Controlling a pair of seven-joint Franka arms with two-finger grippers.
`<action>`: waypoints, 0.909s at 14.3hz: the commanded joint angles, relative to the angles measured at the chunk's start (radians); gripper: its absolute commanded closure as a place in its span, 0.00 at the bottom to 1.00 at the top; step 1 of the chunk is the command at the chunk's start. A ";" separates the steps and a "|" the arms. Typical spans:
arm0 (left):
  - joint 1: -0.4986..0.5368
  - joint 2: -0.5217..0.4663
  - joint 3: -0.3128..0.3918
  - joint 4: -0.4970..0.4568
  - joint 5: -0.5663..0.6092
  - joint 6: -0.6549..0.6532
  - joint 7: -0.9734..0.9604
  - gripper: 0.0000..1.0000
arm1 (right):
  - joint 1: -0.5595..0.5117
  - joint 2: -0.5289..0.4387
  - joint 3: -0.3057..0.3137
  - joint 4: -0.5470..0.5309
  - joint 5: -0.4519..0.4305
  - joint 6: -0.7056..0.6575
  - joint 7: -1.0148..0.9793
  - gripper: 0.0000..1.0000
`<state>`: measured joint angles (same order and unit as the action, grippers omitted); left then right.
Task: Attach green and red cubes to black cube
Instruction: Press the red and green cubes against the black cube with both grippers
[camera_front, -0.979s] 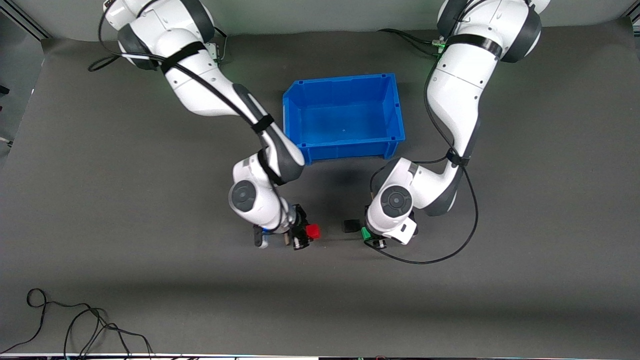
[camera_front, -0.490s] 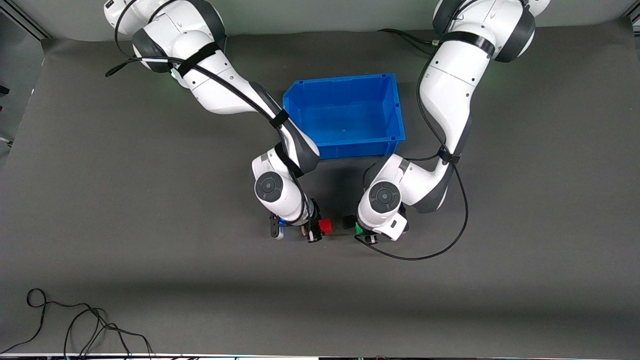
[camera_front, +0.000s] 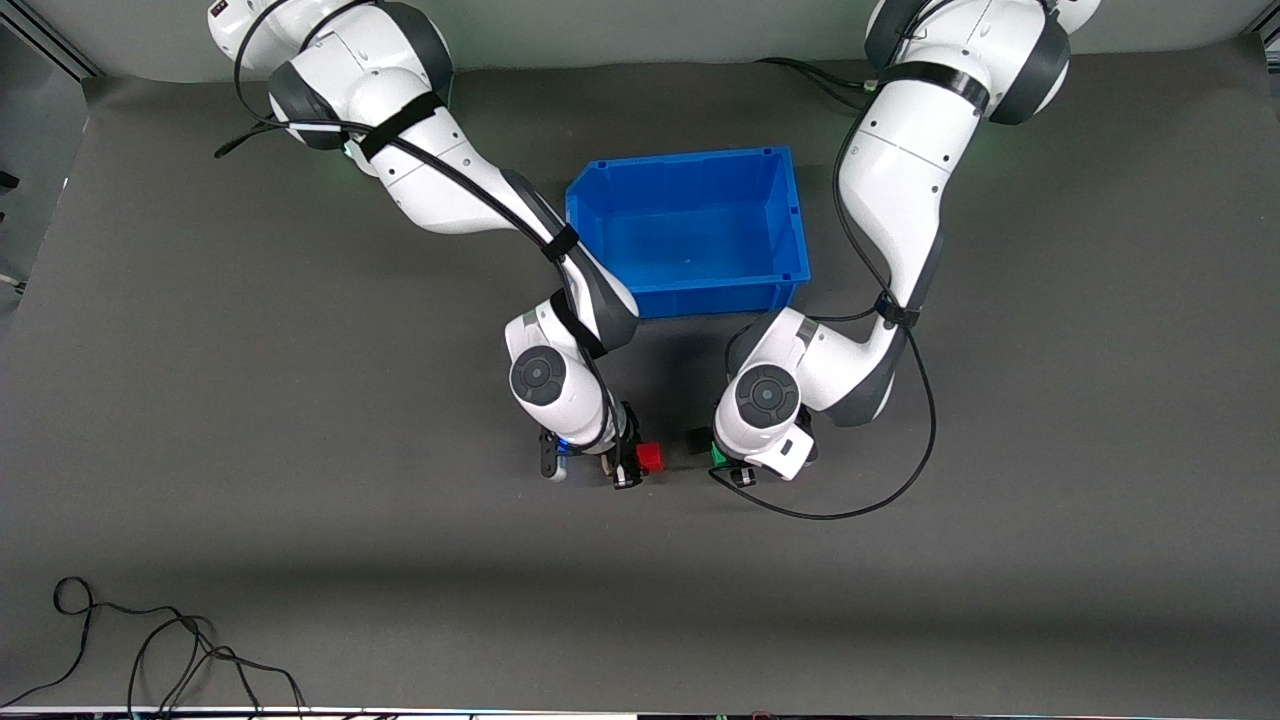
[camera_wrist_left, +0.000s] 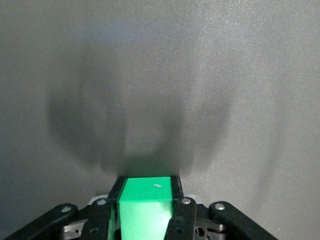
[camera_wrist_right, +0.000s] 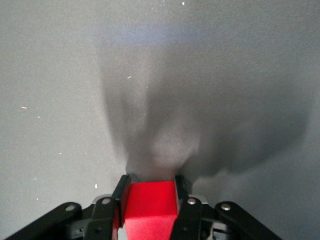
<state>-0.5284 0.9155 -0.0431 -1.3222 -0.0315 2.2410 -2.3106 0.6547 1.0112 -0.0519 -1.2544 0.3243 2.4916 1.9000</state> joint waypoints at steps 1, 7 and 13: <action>-0.013 0.005 0.017 0.044 -0.013 -0.012 -0.051 1.00 | 0.026 0.024 -0.013 0.035 -0.036 0.009 0.041 1.00; -0.004 0.017 0.022 0.070 -0.011 0.026 -0.088 1.00 | 0.054 0.024 -0.011 0.035 -0.036 0.009 0.045 1.00; -0.013 0.028 0.022 0.064 0.001 0.023 -0.075 1.00 | 0.054 0.029 -0.011 0.035 -0.034 0.012 0.059 1.00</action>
<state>-0.5278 0.9375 -0.0310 -1.2735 -0.0330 2.2607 -2.3755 0.6988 1.0128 -0.0522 -1.2525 0.3101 2.4935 1.9184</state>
